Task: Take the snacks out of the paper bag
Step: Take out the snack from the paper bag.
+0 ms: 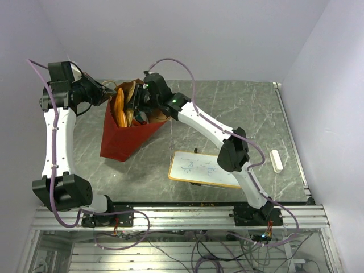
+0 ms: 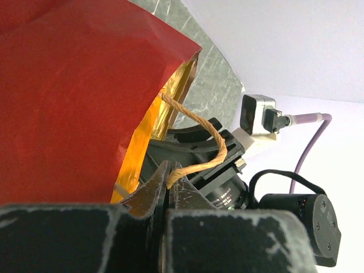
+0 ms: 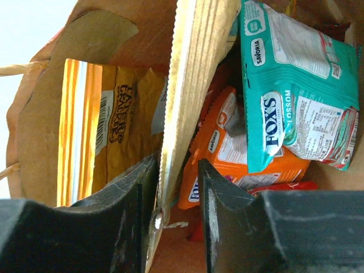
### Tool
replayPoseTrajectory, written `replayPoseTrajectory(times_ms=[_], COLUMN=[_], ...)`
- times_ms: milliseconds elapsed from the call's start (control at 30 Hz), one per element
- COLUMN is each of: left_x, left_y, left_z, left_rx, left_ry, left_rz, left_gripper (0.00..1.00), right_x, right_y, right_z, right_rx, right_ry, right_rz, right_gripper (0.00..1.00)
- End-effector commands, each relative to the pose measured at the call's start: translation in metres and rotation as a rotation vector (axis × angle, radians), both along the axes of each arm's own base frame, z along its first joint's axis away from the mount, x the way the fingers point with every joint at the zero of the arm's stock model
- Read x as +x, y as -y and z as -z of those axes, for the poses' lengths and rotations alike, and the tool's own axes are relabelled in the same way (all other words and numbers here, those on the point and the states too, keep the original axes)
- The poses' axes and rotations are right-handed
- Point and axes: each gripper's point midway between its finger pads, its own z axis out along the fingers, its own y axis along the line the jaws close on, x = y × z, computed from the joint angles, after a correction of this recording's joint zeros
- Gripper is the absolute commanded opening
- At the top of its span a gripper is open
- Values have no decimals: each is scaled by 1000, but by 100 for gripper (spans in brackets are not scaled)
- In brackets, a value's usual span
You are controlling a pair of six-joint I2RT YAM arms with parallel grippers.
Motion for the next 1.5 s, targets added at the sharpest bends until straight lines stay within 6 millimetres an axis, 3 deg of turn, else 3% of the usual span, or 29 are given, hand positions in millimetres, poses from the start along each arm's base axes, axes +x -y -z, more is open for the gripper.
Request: replayPoseTrajectory(times_ms=[0, 133, 300, 633, 900, 1067, 1200, 1300, 1400, 1467], left_x=[-5, -5, -7, -14, -23, -23, -23, -23, -21, -20], left_y=[11, 8, 5, -9, -18, -20, -22, -22, -23, -24], left_z=[-16, -13, -12, -11, 0, 0, 0, 1, 0, 0], left_rx=[-28, -17, -7, 58, 93, 99, 116, 121, 128, 131], left_ry=[56, 47, 41, 21, -8, -10, -14, -14, -15, -15], left_rz=[29, 11, -11, -61, -74, -73, -74, -71, -69, -70], left_gripper=[7, 7, 7, 7, 7, 7, 7, 7, 7, 7], right_x=[-3, -8, -12, -12, -8, -16, -20, -21, -16, -4], right_y=[-10, -15, -16, 2, 32, 47, 77, 113, 155, 188], right_z=[2, -24, -73, -169, -216, -242, -281, -312, -329, -329], right_rx=[-8, 57, 169, 384, 435, 444, 456, 443, 398, 344], right_ry=[14, 41, 79, 130, 204, 260, 362, 458, 527, 555], right_rz=[-12, -36, -40, 5, 72, 72, 111, 165, 247, 330], right_gripper=[31, 16, 1, 0, 0, 0, 0, 0, 0, 0])
